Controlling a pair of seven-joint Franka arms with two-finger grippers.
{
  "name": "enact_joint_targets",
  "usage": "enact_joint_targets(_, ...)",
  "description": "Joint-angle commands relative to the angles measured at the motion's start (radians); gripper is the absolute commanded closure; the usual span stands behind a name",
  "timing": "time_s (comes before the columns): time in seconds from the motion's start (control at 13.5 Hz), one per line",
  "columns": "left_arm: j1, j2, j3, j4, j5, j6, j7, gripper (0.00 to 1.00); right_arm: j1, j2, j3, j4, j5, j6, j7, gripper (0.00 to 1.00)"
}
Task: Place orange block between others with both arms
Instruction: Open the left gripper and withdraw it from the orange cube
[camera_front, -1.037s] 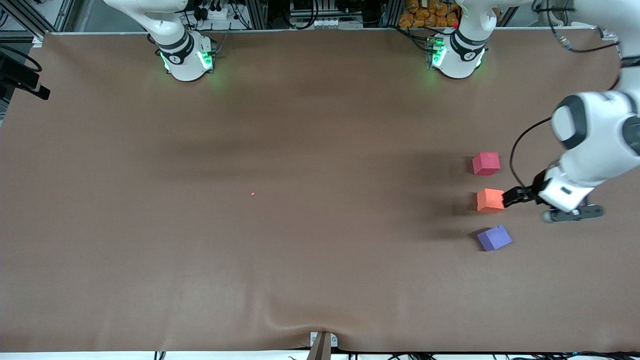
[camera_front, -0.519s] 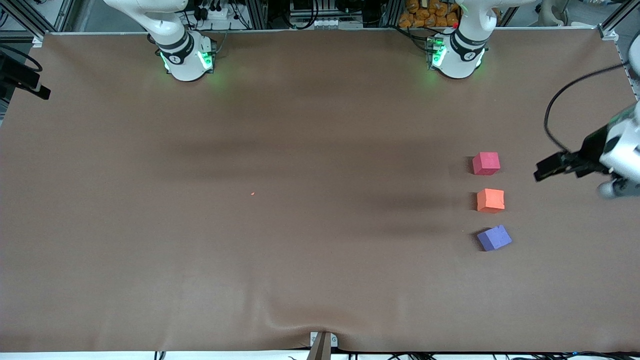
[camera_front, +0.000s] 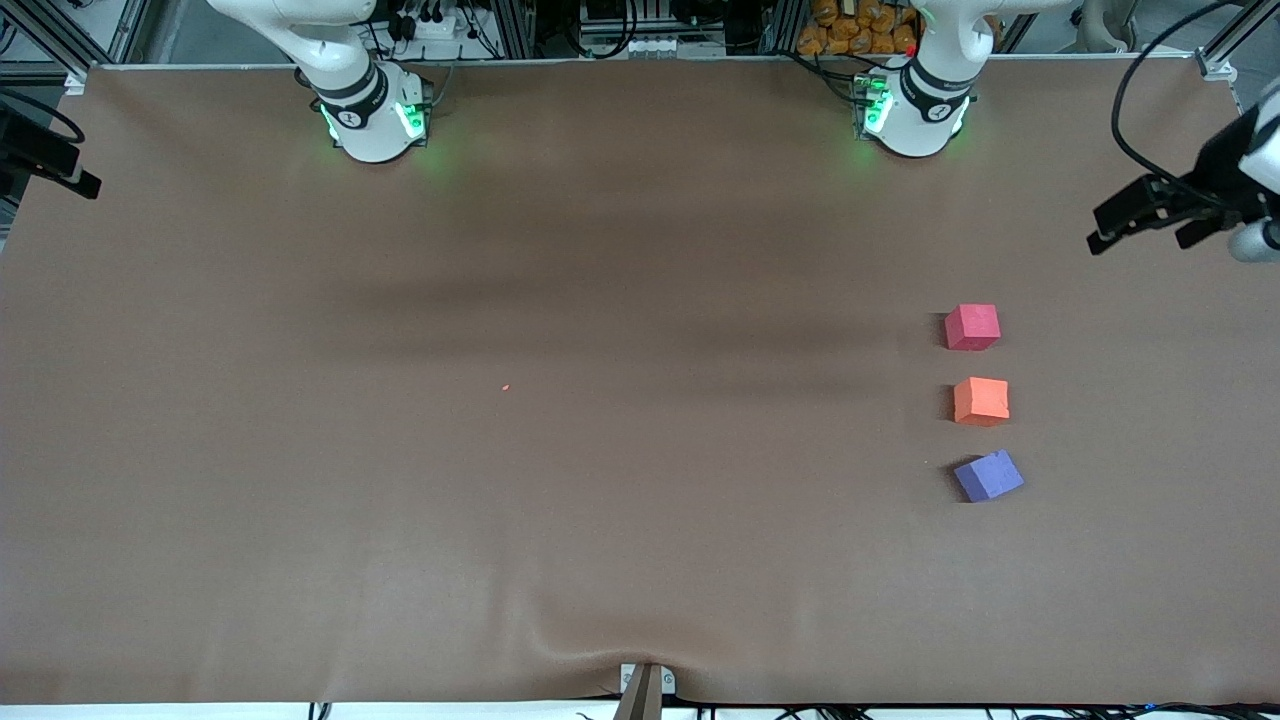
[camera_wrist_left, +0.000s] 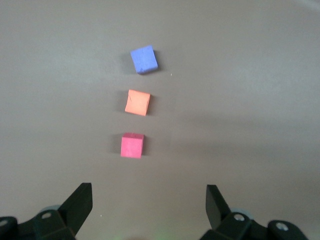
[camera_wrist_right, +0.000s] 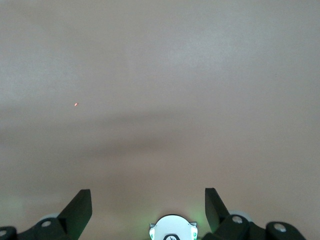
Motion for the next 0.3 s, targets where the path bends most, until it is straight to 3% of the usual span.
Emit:
enact_joint_targets(0.0, -0.011, -0.056, -0.001, -0.051, 0.024, 0.005, -0.003, 0.00, 0.006, -0.008, -0.002, 0.004, -0.010, -0.009, 0.004, 0.00)
enact_joint_targets(0.22, -0.010, -0.062, -0.004, -0.048, 0.075, -0.031, 0.001, 0.00, 0.006, -0.008, -0.002, 0.004, -0.012, -0.009, 0.004, 0.00)
